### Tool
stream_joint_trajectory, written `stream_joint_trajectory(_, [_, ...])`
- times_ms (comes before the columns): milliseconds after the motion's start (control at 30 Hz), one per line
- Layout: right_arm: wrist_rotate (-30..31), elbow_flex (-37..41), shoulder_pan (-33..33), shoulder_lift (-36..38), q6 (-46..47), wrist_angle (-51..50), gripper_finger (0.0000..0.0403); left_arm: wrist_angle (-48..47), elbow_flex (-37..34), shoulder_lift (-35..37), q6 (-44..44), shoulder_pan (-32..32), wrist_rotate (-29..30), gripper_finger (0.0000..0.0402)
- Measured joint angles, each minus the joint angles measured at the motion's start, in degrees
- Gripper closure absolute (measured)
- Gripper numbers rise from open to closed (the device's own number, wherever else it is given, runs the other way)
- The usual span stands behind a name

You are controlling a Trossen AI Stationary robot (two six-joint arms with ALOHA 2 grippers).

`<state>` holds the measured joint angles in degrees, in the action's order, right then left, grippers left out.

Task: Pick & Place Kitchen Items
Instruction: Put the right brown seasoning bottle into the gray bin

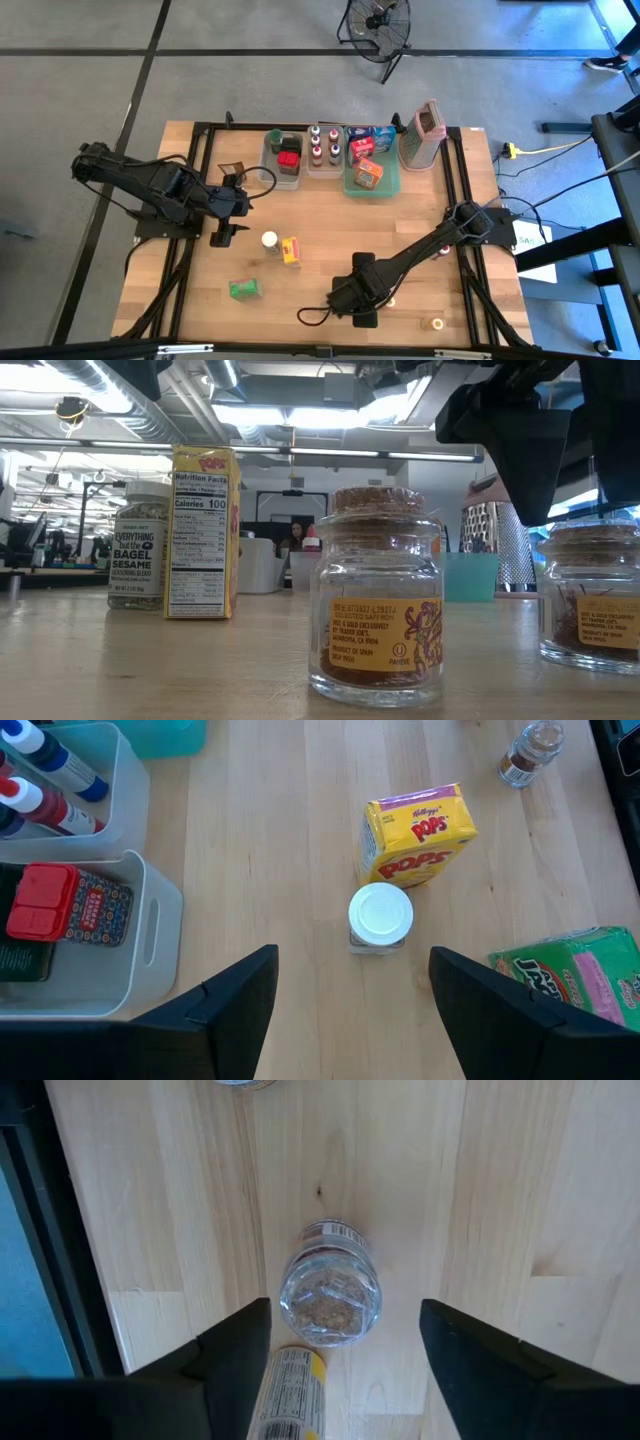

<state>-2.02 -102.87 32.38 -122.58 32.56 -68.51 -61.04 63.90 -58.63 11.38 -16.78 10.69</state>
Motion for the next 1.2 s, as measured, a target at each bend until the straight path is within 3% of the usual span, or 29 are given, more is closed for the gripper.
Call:
stream_joint_trajectory(300, [-0.15, 0.02, 0.0, -0.02, 0.0, 0.85, 0.0126, -0.01, 0.0, 0.0, -0.09, 0.01, 0.29, 0.0146])
stream_joint_trajectory(533, [-2.65, 2.58, 0.37, -0.09, -0.23, 6.94, 0.0126, -0.02, 0.0, 0.0, -0.11, -0.02, 0.27, 0.0146])
stream_joint_trajectory(1200, [-0.7, 2.64, 1.01, -0.09, -1.87, 4.5, 0.0125, 0.0, 0.0, 0.0, -0.13, -0.02, 0.34, 0.0146])
